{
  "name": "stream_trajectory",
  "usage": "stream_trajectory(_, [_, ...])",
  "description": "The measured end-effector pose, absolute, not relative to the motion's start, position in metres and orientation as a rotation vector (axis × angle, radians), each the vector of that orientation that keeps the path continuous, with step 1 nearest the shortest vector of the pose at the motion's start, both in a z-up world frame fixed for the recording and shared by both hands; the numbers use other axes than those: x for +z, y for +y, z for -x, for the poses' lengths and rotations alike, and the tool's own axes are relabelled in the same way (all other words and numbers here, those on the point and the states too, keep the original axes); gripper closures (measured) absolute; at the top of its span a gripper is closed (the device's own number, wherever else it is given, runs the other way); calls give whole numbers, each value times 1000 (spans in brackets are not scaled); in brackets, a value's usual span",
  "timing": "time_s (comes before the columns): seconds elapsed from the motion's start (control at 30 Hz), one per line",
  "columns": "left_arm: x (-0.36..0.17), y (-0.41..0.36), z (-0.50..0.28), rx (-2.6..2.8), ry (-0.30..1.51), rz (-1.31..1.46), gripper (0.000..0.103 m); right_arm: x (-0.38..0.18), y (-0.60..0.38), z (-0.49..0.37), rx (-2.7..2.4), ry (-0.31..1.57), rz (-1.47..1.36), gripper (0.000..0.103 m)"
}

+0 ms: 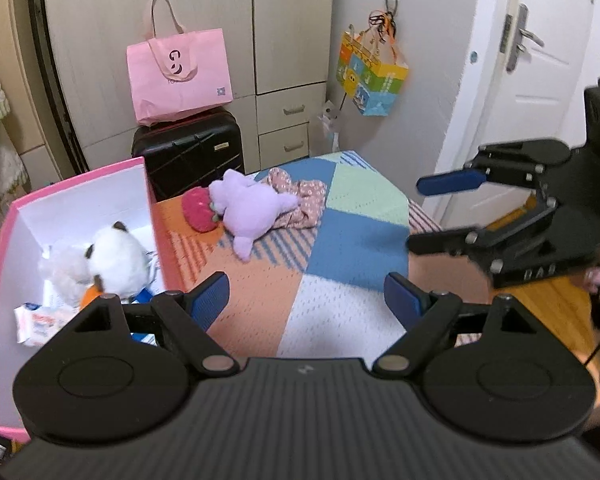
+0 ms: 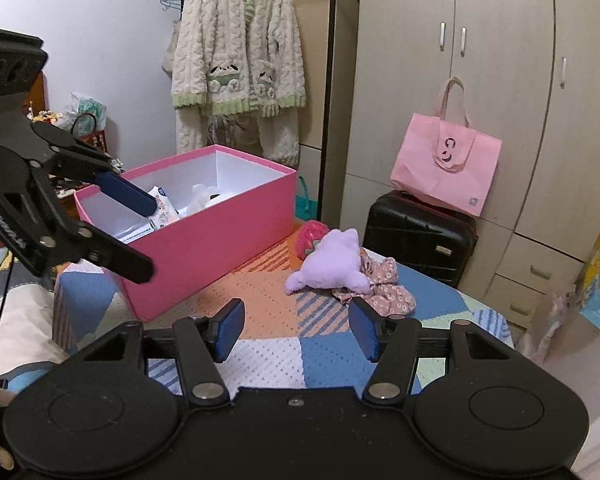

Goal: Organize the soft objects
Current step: 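Close both grippers on the lavender plush bunny from either side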

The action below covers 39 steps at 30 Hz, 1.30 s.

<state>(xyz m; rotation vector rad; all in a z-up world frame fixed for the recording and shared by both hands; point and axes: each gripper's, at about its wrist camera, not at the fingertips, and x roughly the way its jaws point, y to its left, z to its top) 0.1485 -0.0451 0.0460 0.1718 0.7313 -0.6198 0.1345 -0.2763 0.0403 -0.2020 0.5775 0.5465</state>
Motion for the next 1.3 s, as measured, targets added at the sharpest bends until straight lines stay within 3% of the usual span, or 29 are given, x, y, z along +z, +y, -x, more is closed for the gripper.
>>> stream_trajectory(0.83, [-35,-90,-266,-378,718,158,22,-50,-251,-252,635,499,362,40])
stream_trajectory(1.3, [-71,-92,-305,-307,756,275,22,-69,-243,-285,702,519,391,40])
